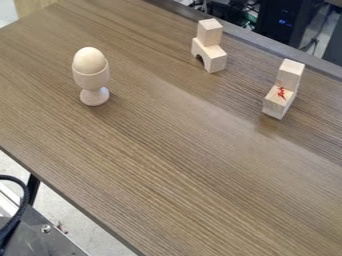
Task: Remove the cube from the arch and put it on top of the rectangular block
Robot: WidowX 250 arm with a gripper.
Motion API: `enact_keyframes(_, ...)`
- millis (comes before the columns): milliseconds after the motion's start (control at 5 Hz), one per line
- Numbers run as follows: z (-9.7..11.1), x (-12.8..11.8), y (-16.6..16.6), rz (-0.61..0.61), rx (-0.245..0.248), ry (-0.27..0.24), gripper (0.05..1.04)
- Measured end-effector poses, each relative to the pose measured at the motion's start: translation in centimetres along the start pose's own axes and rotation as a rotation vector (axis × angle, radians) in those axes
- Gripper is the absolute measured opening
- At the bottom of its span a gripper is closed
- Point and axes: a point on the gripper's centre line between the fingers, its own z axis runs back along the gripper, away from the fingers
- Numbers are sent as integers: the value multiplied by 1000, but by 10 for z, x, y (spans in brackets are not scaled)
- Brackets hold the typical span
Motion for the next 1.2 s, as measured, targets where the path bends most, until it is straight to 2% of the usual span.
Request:
enact_keyframes(200,-14,-7,0,0,3,43,1000)
enact_keyframes(400,-21,-4,17,144,-11,40,1000)
enact_keyframes(600,-27,-1,52,379,-4,7,1000)
enact_keyframes(800,-35,1,70,542,25,-10,1000)
enact_keyframes(1000,-55,1,87,635,71,58,1000)
enact_keyframes(1200,-73,1,99,675,178,175,1000)
